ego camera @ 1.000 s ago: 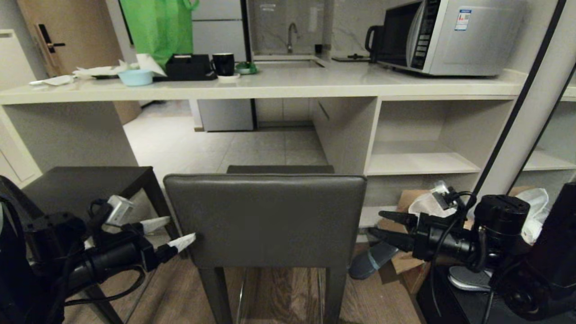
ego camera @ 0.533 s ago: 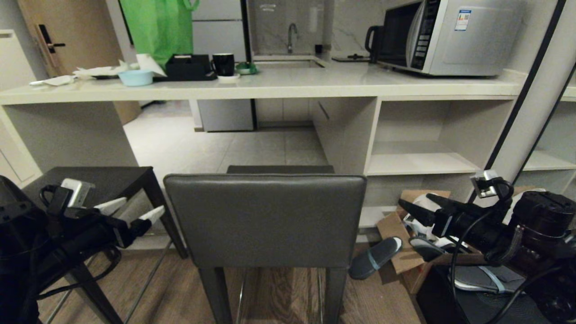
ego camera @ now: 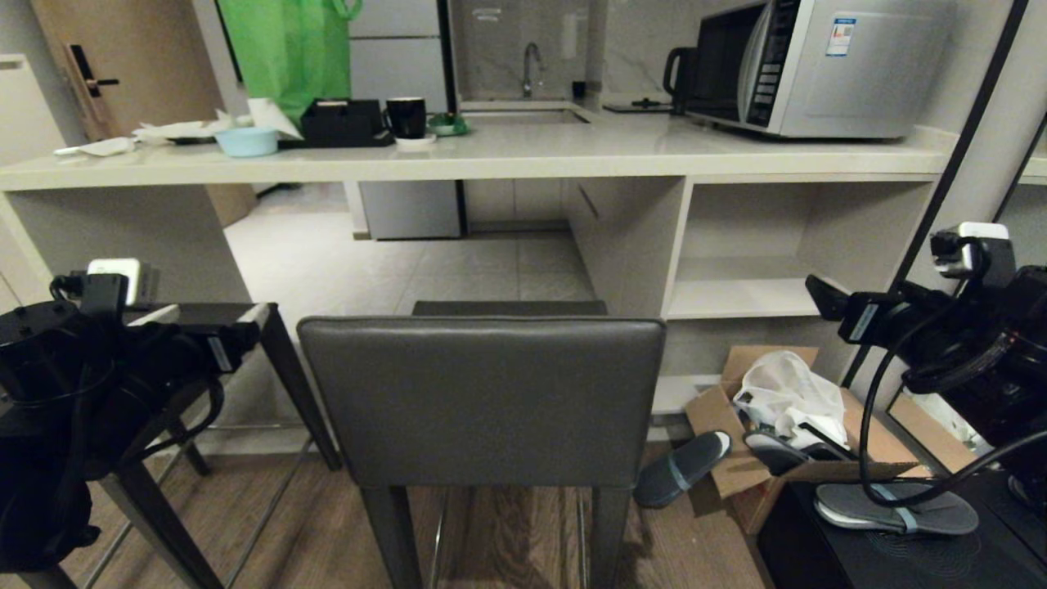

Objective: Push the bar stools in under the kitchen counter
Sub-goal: Push the gray chair back under the dining table

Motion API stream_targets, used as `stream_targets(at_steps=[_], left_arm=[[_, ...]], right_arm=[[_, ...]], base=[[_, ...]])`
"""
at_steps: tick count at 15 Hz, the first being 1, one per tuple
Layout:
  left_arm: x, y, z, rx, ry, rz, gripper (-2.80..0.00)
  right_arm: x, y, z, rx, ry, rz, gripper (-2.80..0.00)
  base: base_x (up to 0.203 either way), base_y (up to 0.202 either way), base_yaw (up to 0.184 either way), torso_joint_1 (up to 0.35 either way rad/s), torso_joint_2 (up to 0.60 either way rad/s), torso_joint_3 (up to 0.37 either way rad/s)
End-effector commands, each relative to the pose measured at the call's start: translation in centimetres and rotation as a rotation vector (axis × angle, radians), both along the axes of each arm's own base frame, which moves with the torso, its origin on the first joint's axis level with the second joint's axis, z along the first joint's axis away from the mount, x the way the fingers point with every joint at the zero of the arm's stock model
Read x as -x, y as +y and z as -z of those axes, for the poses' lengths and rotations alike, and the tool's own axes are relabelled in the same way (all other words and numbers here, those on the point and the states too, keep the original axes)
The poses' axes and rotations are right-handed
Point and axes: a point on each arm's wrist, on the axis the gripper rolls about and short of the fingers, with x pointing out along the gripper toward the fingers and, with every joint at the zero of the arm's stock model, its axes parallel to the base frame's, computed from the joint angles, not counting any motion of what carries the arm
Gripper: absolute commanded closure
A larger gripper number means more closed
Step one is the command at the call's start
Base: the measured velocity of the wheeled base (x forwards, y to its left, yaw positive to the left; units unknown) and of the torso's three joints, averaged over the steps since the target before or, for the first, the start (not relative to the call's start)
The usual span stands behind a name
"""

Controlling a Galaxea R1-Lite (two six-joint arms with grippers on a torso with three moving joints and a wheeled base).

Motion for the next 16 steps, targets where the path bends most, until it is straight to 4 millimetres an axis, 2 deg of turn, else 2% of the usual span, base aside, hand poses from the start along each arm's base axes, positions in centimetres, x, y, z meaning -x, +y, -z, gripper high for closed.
stream_targets(at_steps=[1, 6, 12, 16], left_arm=[[-0.4, 0.1, -1.3, 0.0, -0.021, -0.035, 0.0], [0.8, -0.3, -2.5, 0.004, 0.027, -0.017, 0.0], [2.0, -1.8, -4.0, 0.024, 0.045, 0.033, 0.0], [3.7, -1.9, -6.6, 0.029, 0.023, 0.027, 0.0]], right_arm=[[0.8, 0.1, -2.3, -0.003, -0.01, 0.025, 0.0], [2.0, 0.1, -2.9, 0.0, 0.02, 0.051, 0.0], [3.3, 0.9, -3.8, -0.001, 0.014, 0.02, 0.0], [5.2, 1.2, -5.7, -0.003, -0.037, 0.006, 0.0]], base=[[0.0, 0.0, 0.0, 0.0, 0.0, 0.0], [0.0, 0.0, 0.0, 0.0, 0.0, 0.0], [0.0, 0.0, 0.0, 0.0, 0.0, 0.0], [0.0, 0.0, 0.0, 0.0, 0.0, 0.0]])
